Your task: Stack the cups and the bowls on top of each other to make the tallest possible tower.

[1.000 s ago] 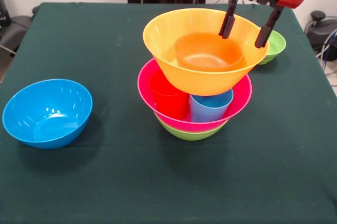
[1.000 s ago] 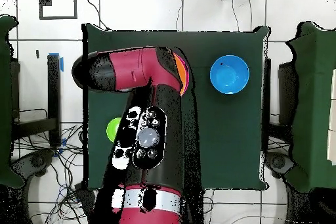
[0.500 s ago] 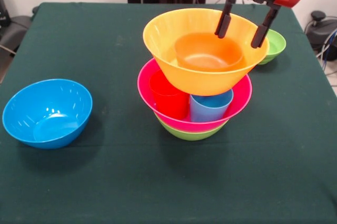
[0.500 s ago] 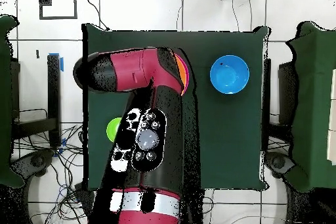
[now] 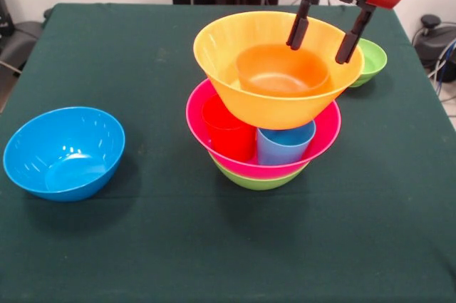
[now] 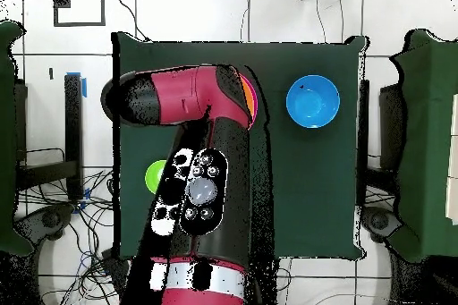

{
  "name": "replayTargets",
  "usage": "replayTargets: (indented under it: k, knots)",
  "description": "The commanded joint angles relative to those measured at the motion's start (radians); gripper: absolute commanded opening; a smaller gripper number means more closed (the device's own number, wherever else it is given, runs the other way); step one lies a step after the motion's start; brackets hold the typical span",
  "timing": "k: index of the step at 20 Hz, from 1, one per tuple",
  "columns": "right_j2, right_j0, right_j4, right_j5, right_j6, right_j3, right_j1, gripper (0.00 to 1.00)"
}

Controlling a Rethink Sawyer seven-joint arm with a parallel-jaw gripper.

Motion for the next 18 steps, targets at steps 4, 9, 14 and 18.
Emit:
replayTargets:
  k: [4,9,14,18]
  knots:
    - [0.093,-0.021,0.024,0.148,-0.011,0.002,-0.002,1.0]
    - [0.125,-0.049,0.055,0.238,-0.064,-0.04,-0.026,1.0]
    - [0.152,-0.083,0.054,0.265,-0.12,-0.07,-0.037,1.0]
    - [0.168,-0.109,0.044,0.317,-0.165,-0.127,-0.029,1.0]
